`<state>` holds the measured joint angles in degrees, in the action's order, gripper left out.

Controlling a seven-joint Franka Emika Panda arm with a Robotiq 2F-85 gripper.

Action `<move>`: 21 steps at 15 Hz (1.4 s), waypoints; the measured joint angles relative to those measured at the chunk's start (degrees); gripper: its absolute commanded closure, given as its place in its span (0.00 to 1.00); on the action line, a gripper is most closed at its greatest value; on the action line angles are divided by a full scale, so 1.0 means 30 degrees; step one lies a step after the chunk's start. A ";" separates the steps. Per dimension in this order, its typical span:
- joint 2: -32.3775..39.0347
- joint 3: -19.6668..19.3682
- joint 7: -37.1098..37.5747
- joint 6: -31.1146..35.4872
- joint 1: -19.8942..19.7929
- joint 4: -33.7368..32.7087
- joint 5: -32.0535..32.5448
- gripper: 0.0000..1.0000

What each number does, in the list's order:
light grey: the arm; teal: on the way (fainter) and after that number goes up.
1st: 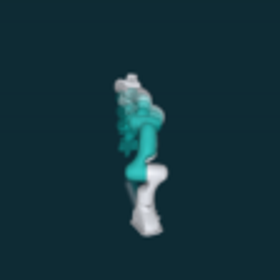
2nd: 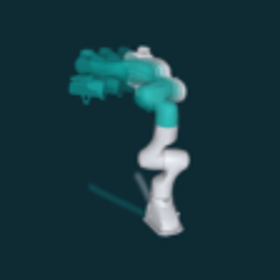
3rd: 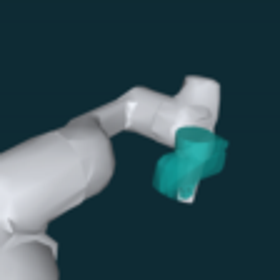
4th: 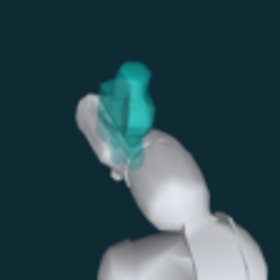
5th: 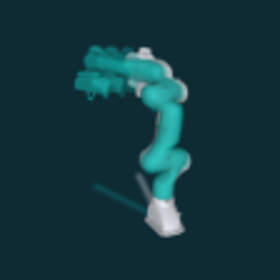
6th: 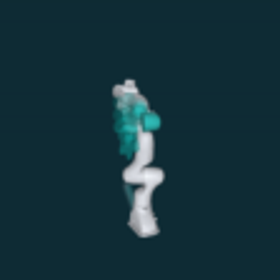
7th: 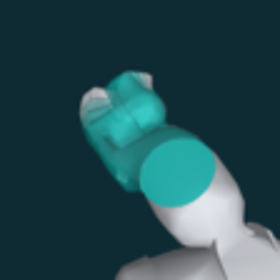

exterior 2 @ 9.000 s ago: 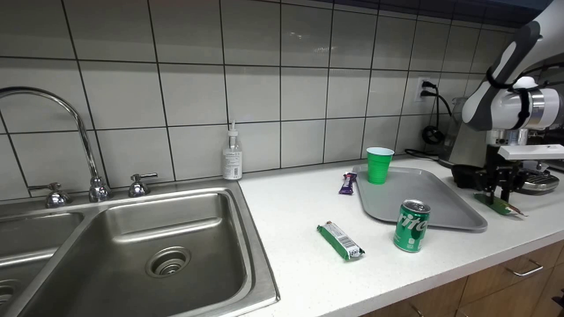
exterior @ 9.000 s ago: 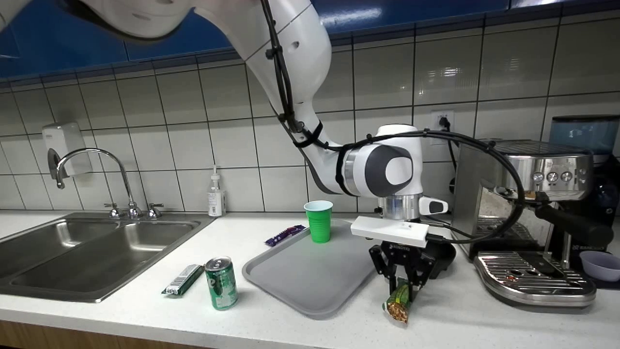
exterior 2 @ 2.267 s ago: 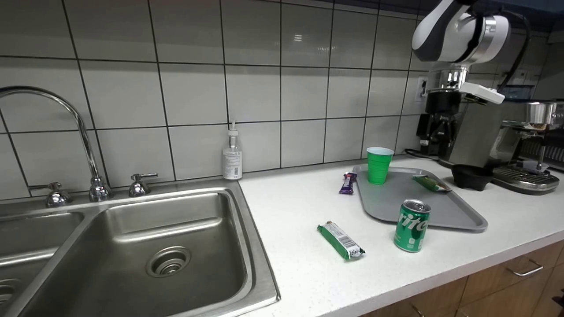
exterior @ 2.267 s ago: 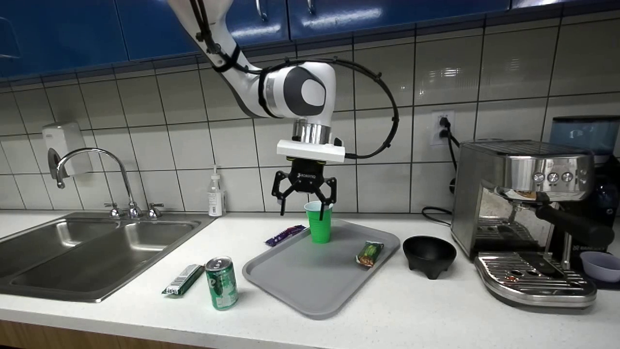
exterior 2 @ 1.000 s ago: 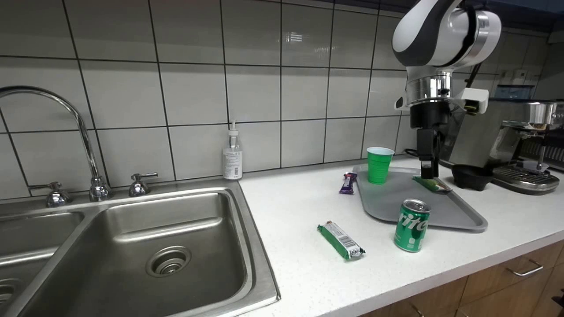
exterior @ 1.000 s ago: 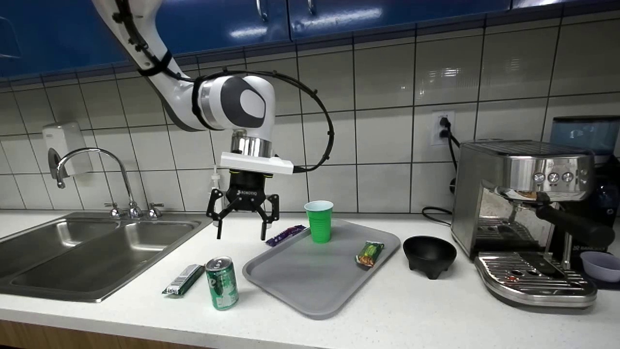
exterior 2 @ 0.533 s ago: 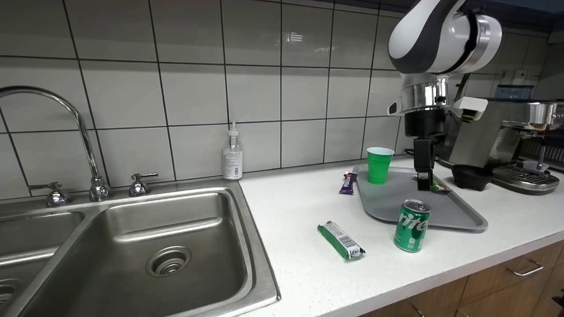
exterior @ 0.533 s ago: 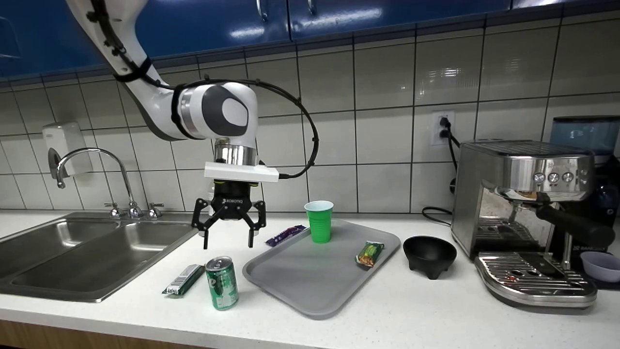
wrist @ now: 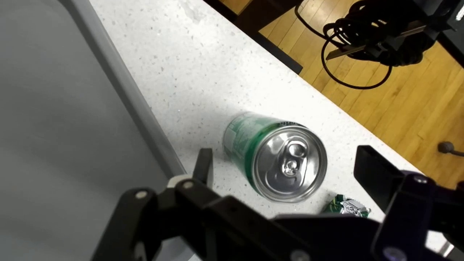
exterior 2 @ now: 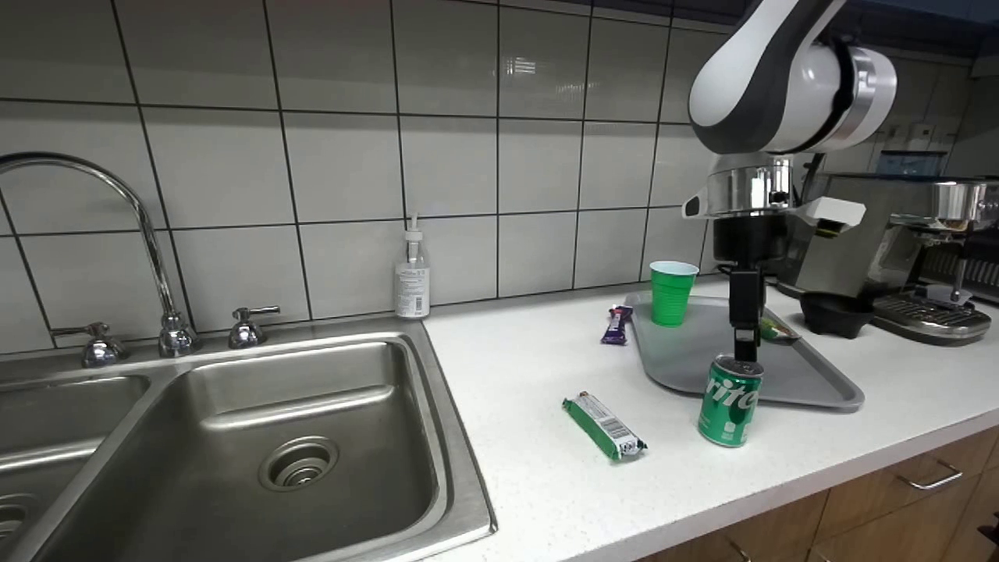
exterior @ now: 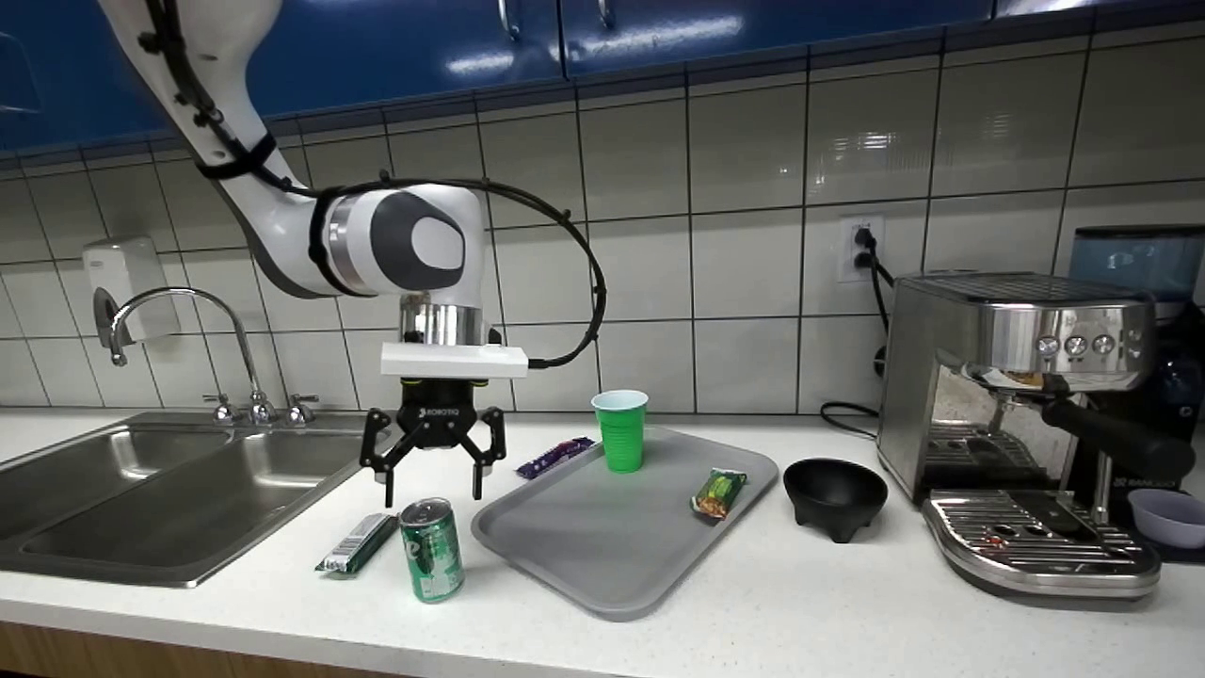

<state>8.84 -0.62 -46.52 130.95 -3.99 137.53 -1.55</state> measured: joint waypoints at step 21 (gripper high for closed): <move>0.0612 0.0339 -0.0015 0.4178 0.0034 0.1804 -0.1425 0.32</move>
<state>10.68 0.39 -46.57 143.48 -3.88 142.94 -5.83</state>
